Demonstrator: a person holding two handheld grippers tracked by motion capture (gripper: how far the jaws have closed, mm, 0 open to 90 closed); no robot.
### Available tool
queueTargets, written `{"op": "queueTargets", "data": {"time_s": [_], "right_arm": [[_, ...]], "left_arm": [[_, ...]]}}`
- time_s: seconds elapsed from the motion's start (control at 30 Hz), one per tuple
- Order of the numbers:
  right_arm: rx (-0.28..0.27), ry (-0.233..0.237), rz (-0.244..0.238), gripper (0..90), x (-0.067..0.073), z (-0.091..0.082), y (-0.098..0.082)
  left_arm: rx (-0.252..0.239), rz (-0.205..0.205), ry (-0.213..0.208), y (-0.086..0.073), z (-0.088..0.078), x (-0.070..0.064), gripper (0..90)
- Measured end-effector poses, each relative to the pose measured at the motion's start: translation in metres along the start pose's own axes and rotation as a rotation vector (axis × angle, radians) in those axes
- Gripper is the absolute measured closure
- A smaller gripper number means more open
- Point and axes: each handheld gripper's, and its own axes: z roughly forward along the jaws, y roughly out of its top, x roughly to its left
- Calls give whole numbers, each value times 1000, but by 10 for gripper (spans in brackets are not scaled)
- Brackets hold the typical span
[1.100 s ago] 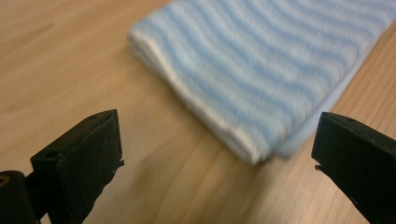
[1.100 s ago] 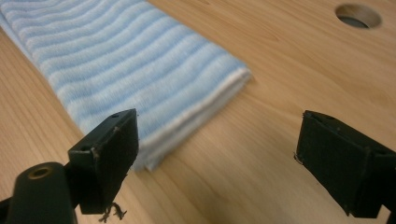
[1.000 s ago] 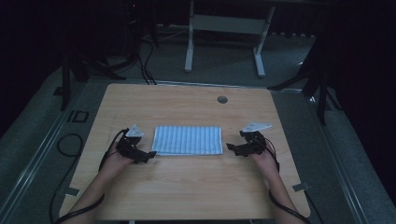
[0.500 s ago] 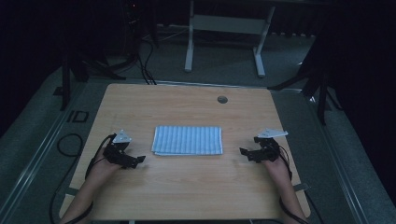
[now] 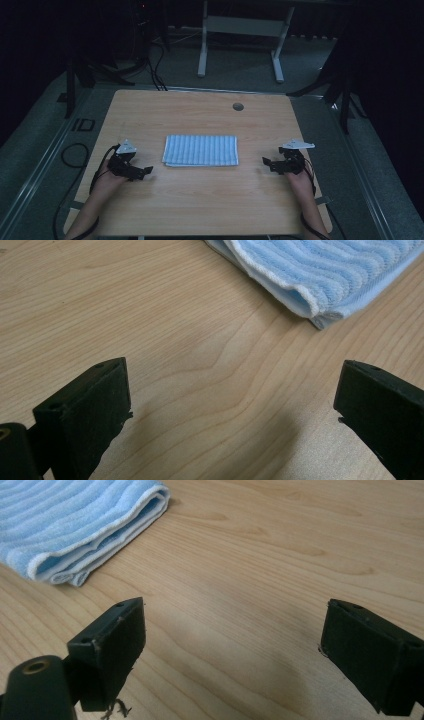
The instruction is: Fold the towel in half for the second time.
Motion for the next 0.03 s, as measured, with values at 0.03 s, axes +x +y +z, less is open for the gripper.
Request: {"op": "queueTargets", "data": {"time_s": [0.03], "right_arm": [[8, -2, -4, 106, 0, 1, 0]], "left_arm": [[1, 0, 0, 0, 0, 0, 16]]}}
